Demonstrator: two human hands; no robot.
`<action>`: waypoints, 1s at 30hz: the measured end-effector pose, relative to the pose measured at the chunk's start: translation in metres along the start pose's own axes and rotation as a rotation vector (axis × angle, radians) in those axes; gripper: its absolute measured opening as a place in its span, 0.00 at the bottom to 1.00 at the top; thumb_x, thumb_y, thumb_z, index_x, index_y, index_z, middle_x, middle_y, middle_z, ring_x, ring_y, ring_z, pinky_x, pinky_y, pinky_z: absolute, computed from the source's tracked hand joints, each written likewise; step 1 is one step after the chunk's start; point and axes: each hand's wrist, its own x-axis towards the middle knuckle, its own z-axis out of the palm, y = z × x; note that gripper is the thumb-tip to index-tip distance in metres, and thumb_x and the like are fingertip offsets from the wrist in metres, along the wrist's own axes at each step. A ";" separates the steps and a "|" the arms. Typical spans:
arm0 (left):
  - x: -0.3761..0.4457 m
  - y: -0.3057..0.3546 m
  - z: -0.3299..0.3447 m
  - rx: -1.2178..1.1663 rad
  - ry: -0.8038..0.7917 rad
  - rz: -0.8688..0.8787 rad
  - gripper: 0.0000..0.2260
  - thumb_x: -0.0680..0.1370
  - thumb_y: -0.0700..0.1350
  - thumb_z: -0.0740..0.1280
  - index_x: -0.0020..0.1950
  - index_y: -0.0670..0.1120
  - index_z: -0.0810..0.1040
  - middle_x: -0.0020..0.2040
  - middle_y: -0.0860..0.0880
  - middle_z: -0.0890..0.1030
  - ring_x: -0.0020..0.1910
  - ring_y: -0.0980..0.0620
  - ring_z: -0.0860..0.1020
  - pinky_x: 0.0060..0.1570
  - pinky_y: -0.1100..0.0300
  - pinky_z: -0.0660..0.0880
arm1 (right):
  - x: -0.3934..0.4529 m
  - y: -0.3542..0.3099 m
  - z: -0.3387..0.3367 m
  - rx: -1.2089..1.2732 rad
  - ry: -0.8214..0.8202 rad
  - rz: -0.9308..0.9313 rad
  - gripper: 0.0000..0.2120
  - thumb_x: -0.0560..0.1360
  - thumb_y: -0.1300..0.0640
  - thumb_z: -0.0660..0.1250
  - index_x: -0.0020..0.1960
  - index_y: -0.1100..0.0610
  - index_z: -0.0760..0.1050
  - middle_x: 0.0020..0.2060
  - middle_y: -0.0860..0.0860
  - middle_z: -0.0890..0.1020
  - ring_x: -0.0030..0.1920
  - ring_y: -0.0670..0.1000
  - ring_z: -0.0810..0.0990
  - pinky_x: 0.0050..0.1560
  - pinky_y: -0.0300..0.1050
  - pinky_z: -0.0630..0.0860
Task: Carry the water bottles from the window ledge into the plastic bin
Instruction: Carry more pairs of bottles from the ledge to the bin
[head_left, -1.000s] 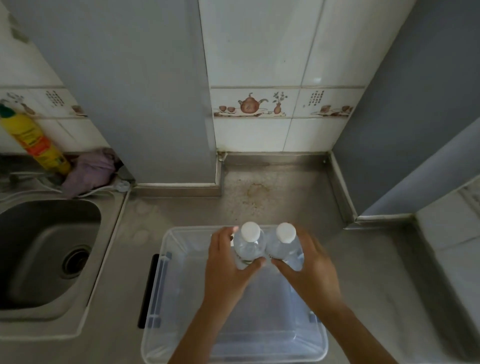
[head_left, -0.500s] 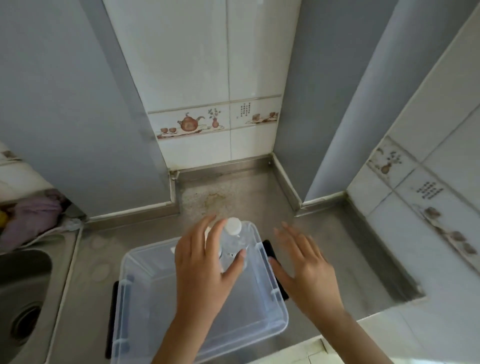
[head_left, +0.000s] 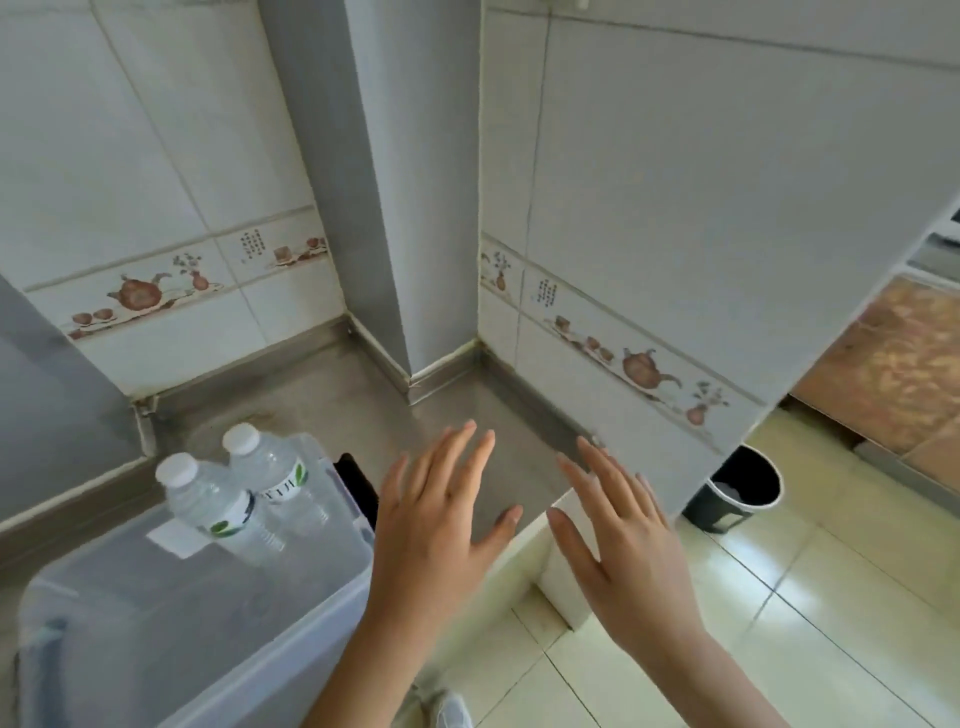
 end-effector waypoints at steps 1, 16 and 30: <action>-0.002 0.017 0.003 -0.003 -0.022 0.029 0.29 0.76 0.62 0.62 0.73 0.47 0.71 0.72 0.48 0.74 0.69 0.47 0.74 0.62 0.41 0.73 | -0.014 0.010 -0.010 -0.006 0.006 0.027 0.24 0.79 0.42 0.54 0.72 0.49 0.66 0.73 0.48 0.67 0.73 0.51 0.65 0.72 0.54 0.62; -0.021 0.249 0.059 -0.146 -0.178 0.450 0.28 0.76 0.64 0.61 0.73 0.52 0.71 0.71 0.51 0.74 0.70 0.50 0.72 0.68 0.50 0.62 | -0.186 0.143 -0.135 -0.178 0.193 0.507 0.25 0.78 0.41 0.52 0.71 0.50 0.68 0.71 0.49 0.71 0.70 0.51 0.66 0.67 0.57 0.69; 0.089 0.449 0.177 -0.420 -0.275 0.803 0.28 0.76 0.62 0.62 0.72 0.50 0.72 0.72 0.51 0.74 0.72 0.50 0.71 0.67 0.46 0.70 | -0.196 0.304 -0.217 -0.326 0.354 0.889 0.26 0.79 0.39 0.46 0.72 0.48 0.65 0.72 0.49 0.68 0.72 0.51 0.64 0.69 0.57 0.65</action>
